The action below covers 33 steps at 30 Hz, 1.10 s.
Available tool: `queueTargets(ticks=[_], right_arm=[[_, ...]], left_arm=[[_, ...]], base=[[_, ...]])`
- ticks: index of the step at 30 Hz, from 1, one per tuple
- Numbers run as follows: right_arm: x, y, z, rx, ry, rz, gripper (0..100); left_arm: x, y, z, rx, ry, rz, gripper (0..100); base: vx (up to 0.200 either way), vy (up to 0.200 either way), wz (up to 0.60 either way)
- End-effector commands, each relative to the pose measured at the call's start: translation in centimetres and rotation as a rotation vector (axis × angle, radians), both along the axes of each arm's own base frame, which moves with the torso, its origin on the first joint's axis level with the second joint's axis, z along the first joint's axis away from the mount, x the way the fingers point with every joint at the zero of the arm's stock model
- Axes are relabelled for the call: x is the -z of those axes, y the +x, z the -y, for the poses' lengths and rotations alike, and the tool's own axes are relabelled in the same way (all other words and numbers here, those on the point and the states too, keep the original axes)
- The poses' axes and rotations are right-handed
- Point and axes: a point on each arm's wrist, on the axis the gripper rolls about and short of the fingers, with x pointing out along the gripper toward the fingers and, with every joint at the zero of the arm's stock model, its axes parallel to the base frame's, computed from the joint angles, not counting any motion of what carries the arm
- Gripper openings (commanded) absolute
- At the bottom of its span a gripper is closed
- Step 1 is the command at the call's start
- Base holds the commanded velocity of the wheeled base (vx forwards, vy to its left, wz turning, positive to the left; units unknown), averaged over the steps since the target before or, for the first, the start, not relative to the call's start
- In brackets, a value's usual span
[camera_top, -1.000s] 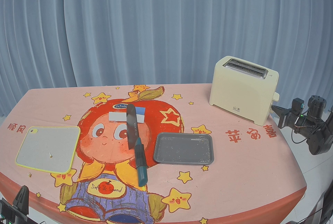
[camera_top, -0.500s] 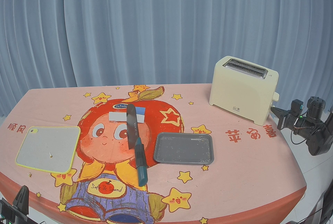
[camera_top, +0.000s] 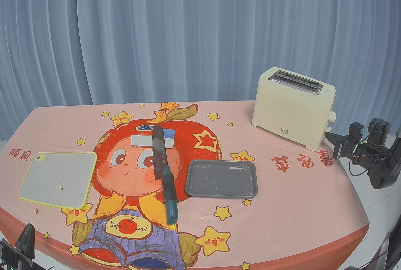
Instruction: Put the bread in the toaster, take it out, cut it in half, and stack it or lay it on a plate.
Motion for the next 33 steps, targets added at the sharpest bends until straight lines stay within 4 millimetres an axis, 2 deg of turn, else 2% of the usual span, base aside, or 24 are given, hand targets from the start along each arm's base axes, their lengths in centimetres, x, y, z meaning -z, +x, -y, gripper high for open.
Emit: queueTargets(ticks=[1, 26, 29, 33], right_arm=[[0.4, 0.0, 0.0, 0.002, 0.0, -0.013, 0], [0.4, -0.2, -0.3, -0.009, -0.006, -0.01, 0], [0.1, -0.6, -0.4, -0.014, -0.014, 0.0, 0], [-1.6, -1.6, -0.6, -0.016, -0.022, 0.039, 0]], left_arm=[[0.5, 0.1, 0.0, -0.001, 0.001, -0.017, 0], [0.5, 0.1, 0.0, 0.0, -0.001, -0.017, 0], [0.5, 0.1, 0.0, -0.001, -0.001, -0.016, 0], [0.5, 0.1, 0.0, -0.001, 0.001, -0.016, 0]], base=[[0.0, 0.0, 0.0], [0.0, 0.0, 0.0], [0.0, 0.0, 0.0], [0.0, 0.0, 0.0]])
